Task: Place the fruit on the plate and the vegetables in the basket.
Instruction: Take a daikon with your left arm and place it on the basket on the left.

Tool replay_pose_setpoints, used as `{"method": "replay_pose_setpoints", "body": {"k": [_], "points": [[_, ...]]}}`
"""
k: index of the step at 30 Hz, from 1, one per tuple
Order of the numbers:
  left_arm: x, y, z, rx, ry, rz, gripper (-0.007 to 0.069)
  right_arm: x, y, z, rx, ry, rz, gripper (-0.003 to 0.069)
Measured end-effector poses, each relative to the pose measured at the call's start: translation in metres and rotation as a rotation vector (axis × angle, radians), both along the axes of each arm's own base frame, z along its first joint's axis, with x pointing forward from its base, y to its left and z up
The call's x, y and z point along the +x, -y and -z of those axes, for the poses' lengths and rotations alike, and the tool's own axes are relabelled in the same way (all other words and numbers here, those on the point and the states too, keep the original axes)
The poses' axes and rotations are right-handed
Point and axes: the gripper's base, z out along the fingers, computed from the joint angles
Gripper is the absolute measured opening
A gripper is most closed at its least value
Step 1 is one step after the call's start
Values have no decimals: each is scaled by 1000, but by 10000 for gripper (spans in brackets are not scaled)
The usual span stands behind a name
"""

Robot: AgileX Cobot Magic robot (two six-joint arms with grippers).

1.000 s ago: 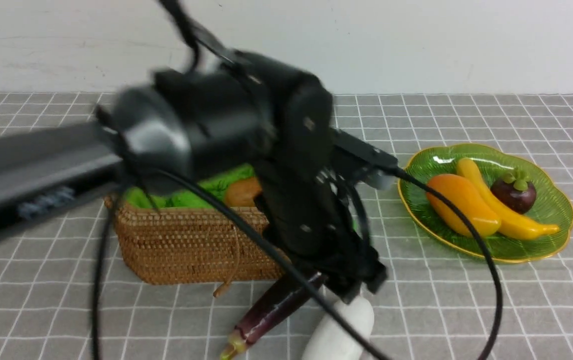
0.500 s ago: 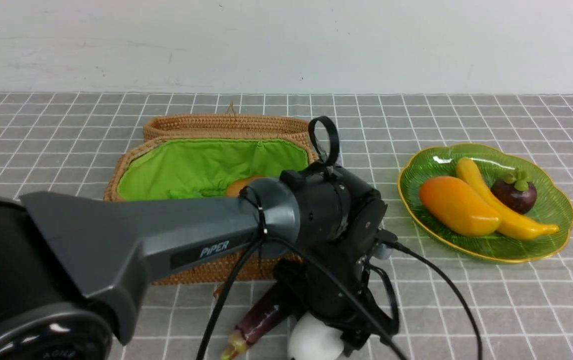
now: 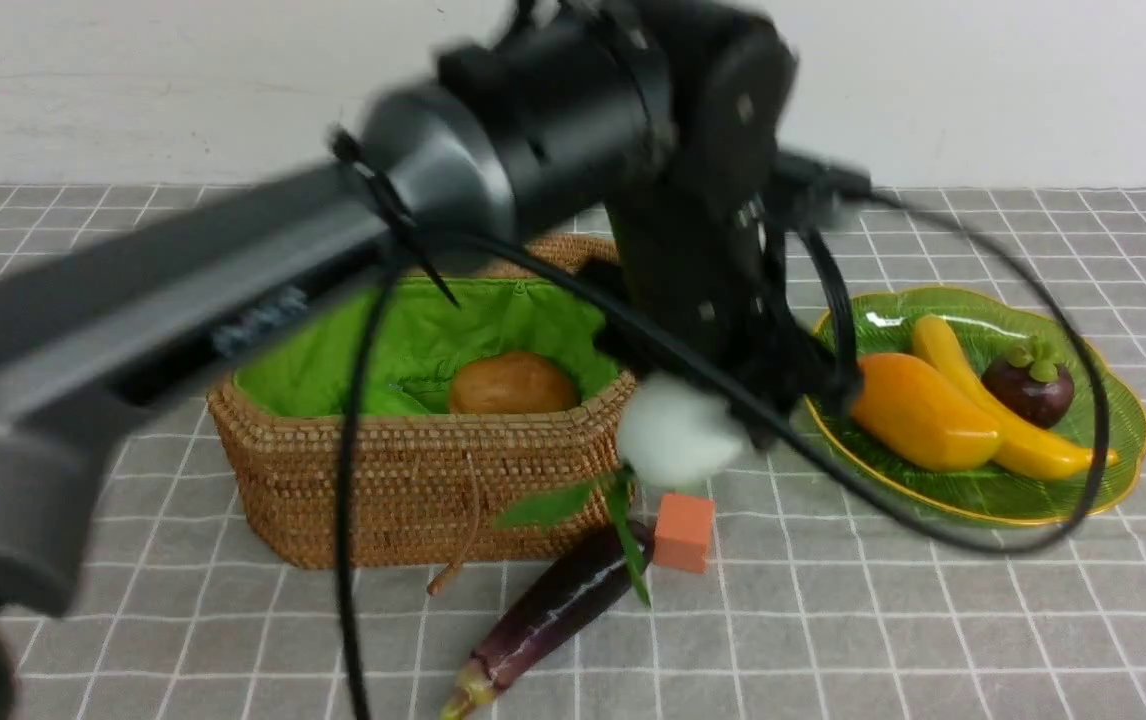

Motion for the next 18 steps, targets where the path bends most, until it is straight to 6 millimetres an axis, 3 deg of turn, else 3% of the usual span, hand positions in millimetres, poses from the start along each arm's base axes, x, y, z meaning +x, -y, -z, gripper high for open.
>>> {"method": "replay_pose_setpoints", "body": {"k": [3,4,5,7,10,12,18], "points": [[8,-46,-44,8,150,-105,504,0,0,0,0,0,0,238],[9,-49,-46,10,158,-113,504,0,0,0,0,0,0,238],[19,-72,-56,23,198,-198,504,0,0,0,0,0,0,238],[32,-95,-56,31,207,-299,504,0,0,0,0,0,0,238],[50,-112,-46,44,188,-387,504,0,0,0,0,0,0,238],[75,-123,-18,88,134,-446,504,0,0,0,3,0,1,238],[113,-110,47,145,67,-432,504,0,0,0,3,0,1,238]]}}
